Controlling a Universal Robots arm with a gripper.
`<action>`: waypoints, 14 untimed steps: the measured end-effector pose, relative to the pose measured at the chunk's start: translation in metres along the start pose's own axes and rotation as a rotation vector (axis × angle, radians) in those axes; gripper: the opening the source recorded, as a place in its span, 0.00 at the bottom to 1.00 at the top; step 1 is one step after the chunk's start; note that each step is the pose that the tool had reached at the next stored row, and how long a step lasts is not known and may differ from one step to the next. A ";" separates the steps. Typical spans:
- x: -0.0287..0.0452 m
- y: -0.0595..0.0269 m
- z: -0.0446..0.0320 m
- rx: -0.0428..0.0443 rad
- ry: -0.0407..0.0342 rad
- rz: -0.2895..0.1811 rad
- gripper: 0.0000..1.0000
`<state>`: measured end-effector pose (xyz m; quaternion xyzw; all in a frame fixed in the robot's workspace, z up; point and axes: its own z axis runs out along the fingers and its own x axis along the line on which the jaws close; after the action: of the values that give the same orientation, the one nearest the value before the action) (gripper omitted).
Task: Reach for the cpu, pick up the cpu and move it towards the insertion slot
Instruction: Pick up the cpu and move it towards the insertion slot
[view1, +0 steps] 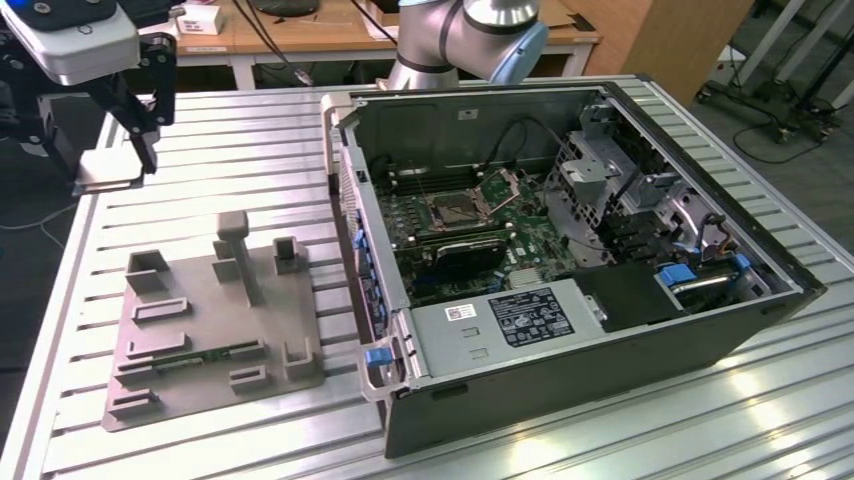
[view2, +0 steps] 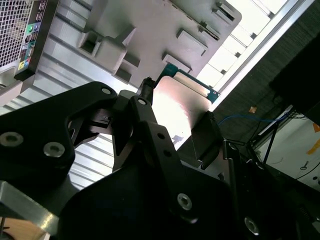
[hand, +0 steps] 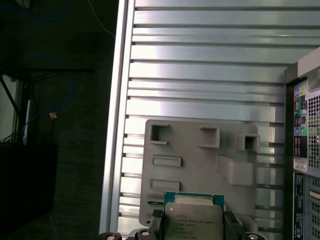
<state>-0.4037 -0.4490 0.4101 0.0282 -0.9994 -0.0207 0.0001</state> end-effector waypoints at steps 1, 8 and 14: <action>-0.0005 0.0000 -0.0001 0.0001 0.0001 0.000 0.55; -0.0042 -0.0002 -0.0001 0.0001 0.0001 0.000 0.55; -0.0071 -0.0004 -0.0001 0.0001 0.0001 0.000 0.55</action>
<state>-0.3966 -0.4490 0.4102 0.0282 -0.9994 -0.0206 0.0001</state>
